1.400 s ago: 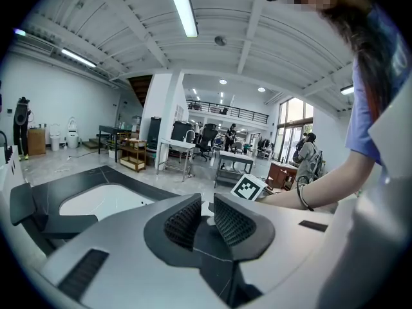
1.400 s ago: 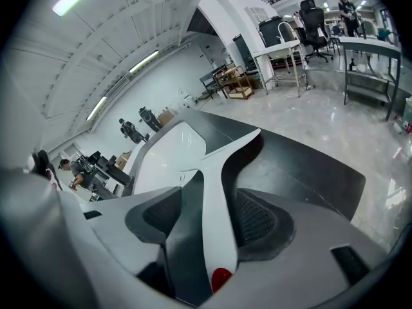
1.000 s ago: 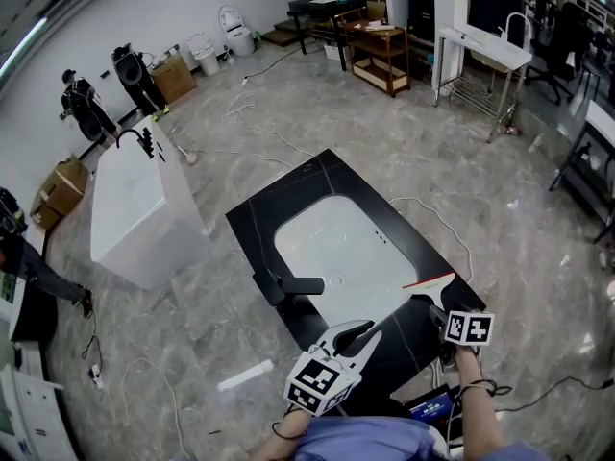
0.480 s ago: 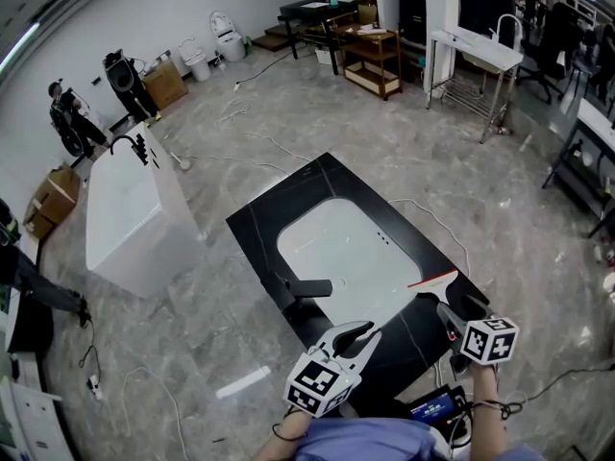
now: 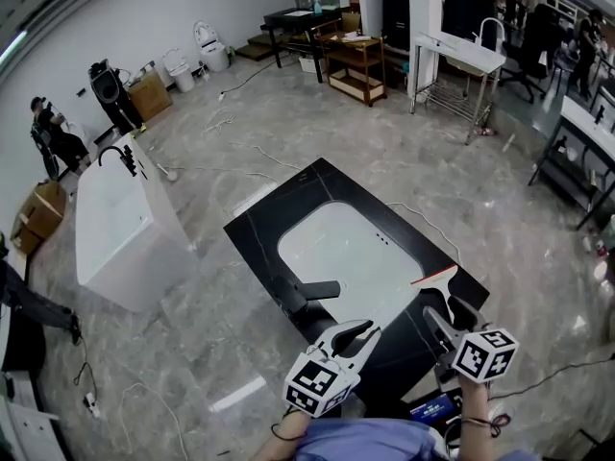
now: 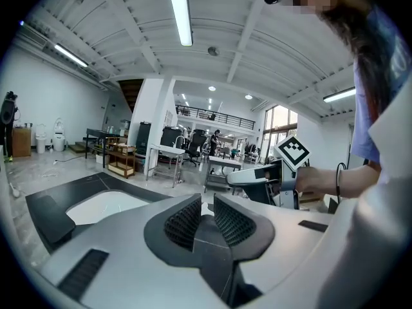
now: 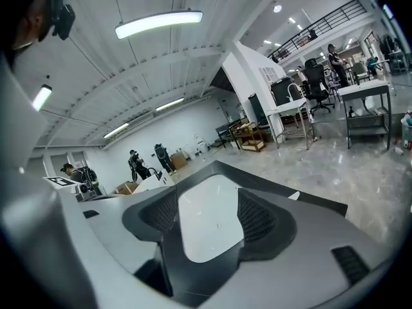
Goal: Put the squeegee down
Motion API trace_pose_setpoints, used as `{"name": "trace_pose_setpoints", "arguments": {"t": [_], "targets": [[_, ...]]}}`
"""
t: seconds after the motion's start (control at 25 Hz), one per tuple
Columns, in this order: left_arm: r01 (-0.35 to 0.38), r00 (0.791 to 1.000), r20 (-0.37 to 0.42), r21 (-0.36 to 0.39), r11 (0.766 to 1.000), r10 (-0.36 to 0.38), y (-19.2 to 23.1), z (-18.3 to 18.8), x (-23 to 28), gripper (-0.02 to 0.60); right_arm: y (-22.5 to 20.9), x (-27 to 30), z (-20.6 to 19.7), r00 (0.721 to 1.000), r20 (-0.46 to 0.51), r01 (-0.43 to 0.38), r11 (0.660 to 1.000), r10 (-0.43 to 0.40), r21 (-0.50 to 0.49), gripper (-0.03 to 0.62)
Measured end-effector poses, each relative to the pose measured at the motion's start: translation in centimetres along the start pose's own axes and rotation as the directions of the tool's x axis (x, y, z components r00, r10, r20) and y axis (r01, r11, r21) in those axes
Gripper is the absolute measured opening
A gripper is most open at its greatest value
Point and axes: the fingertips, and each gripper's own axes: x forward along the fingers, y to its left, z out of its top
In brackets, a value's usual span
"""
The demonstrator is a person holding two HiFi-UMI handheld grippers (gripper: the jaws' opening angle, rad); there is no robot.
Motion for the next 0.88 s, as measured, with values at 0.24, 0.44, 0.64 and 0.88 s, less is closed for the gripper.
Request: {"name": "trace_pose_setpoints", "arguments": {"t": [0.24,0.44,0.64,0.88], "targets": [[0.053,0.999,0.007,0.017,0.998,-0.053,0.5,-0.5,-2.6,0.057,5.0,0.3,-2.1,1.000,0.016,-0.003,1.000,0.003,0.031,0.288],[0.108,0.994,-0.002,0.036,0.994,-0.108,1.1,-1.3,-5.8,0.057,8.8,0.6,-4.8,0.999,0.026,0.021,0.998,-0.022,0.062,0.239],[0.166,0.986,-0.008,0.045,0.985,-0.166,1.6,-2.4,-8.9,0.057,12.0,0.0,-7.8,0.996,0.043,0.077,0.993,-0.081,0.092,0.198],[0.230,0.973,-0.002,0.027,0.973,-0.230,2.0,-3.4,-10.6,0.057,14.4,-1.2,-10.7,0.985,0.045,0.160,0.982,-0.165,0.102,0.129]]}}
